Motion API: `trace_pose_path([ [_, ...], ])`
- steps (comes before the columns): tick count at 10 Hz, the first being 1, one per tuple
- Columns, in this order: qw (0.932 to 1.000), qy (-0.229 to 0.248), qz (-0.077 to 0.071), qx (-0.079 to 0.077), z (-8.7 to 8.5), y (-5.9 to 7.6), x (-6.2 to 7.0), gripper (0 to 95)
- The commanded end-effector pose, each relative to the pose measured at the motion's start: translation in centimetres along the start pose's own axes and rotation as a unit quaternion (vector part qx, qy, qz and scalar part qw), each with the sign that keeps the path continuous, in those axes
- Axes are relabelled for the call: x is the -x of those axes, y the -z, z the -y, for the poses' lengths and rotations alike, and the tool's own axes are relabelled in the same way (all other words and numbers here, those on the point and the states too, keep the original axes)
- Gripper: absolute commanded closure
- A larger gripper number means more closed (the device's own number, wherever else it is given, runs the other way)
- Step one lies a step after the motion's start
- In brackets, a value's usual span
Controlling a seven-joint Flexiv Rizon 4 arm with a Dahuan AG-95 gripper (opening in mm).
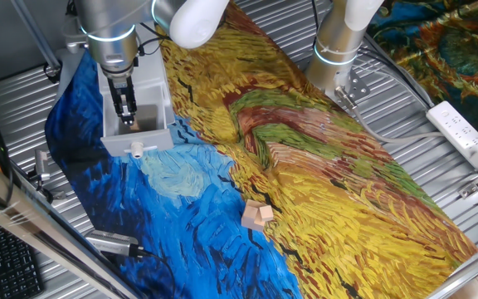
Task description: Take something out of a drawer
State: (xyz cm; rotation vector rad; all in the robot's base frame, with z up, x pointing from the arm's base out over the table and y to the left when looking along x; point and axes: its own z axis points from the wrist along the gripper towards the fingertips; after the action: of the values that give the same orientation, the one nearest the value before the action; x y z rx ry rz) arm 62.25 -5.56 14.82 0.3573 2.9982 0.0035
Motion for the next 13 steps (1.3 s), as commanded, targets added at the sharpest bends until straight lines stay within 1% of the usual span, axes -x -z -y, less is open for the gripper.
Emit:
trace_pose_path([
  [1,1.0000,0.000,0.000,0.000,0.01,0.02,-0.01,76.0],
  [12,1.0000,0.000,0.000,0.000,0.01,0.02,-0.01,76.0],
  [13,0.9999,0.009,0.013,-0.003,0.24,-0.74,-0.33,57.0],
])
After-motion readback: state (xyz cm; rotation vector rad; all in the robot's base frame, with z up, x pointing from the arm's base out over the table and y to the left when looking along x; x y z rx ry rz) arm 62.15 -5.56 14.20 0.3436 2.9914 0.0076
